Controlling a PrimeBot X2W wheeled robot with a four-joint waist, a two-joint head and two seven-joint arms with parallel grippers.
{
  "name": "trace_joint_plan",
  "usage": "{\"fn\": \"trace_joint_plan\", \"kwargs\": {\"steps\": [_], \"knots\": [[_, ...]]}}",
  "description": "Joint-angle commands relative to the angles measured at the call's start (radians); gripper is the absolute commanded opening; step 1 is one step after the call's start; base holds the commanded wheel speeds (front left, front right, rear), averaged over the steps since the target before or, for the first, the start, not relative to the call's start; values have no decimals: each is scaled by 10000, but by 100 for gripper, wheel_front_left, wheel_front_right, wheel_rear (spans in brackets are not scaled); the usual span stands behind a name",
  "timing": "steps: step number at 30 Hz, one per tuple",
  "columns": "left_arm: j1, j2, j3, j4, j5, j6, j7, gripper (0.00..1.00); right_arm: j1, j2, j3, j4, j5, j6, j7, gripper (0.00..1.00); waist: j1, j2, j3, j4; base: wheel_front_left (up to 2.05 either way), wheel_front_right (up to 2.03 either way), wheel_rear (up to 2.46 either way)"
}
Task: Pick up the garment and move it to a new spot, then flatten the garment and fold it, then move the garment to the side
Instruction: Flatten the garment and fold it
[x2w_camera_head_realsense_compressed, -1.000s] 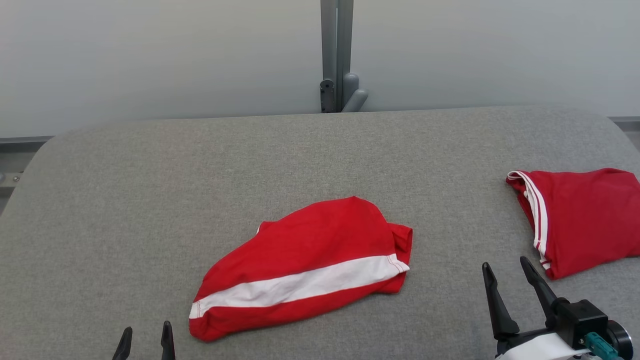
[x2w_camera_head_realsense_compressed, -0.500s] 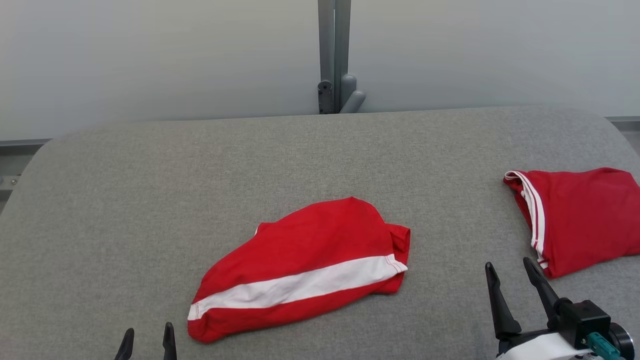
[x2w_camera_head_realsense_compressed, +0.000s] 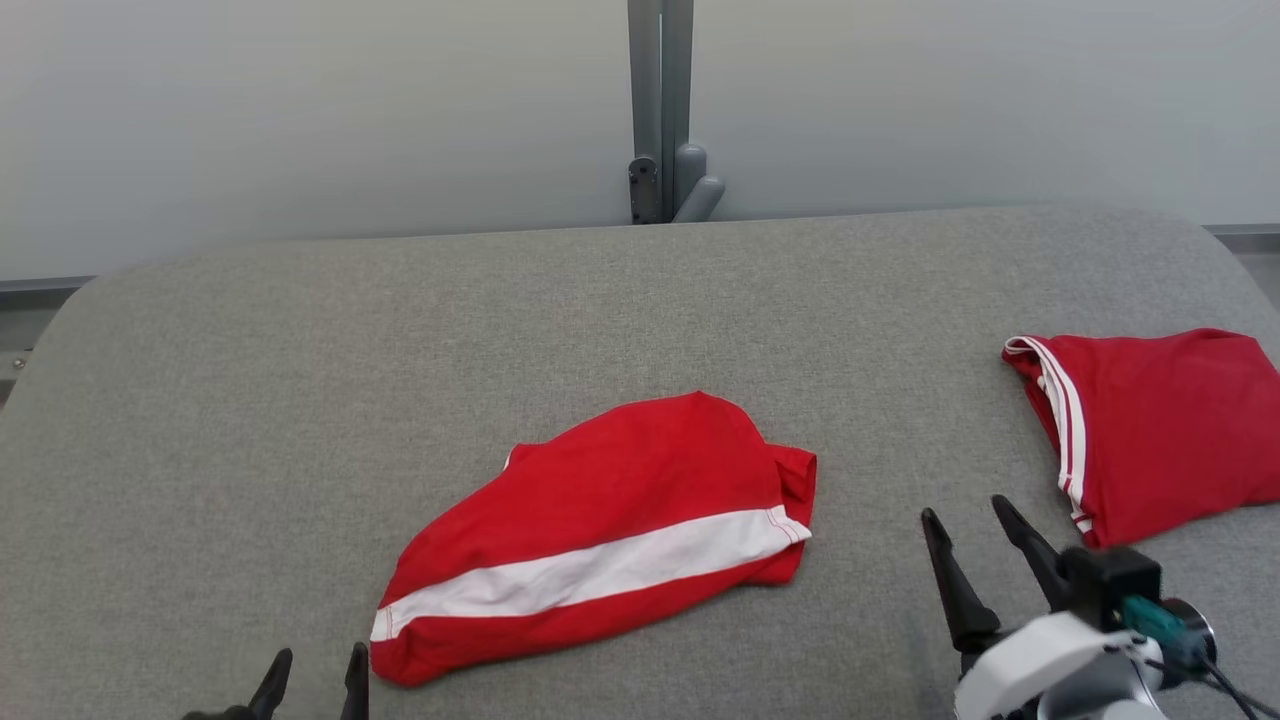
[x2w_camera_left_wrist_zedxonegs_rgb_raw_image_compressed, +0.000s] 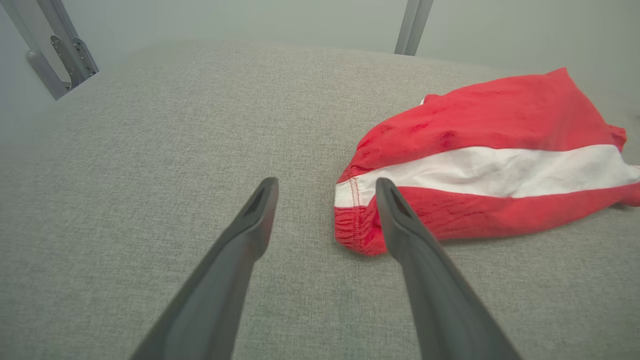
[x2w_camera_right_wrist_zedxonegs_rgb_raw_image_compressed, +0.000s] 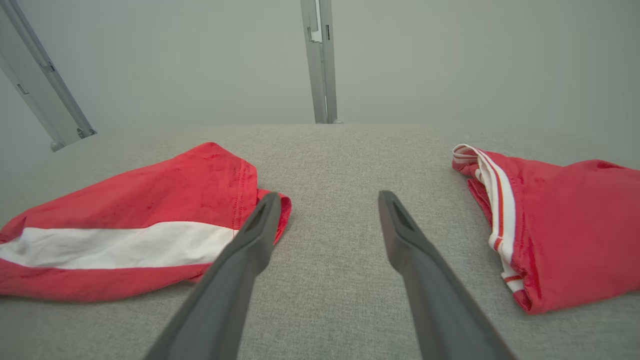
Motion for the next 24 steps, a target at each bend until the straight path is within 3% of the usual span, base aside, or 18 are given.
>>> {"fn": "trace_joint_plan", "kwargs": {"steps": [1, 5, 12, 19, 24], "knots": [[-269, 156, -28, -188, -104, -29, 316, 100, -395, -171, 264, 3, 253, -11, 600, 100, 0, 0, 52, 0, 0, 0, 0], [-337, 306, -164, -732, -585, -24, 1751, 100, -1164, -594, 1173, -209, 732, -11, 2740, 100, 0, 0, 229, -8, 0, 0, 0], [-730, 397, -218, -1665, -1226, 31, 3730, 100, -2559, -302, 2201, -82, 874, -11, 5493, 100, 0, 0, 1154, 92, 0, 0, 0], [-1446, 428, -315, -1706, -1662, 64, 4554, 100, -3290, 102, 2185, 681, 399, -10, 6569, 100, 0, 0, 1911, 316, 0, 0, 0], [-1700, 530, -410, -1628, -1838, 36, 4545, 100, -3530, 306, 2359, 1108, 366, -10, 6572, 100, 0, 0, 2114, 328, 0, 0, 0]]}}
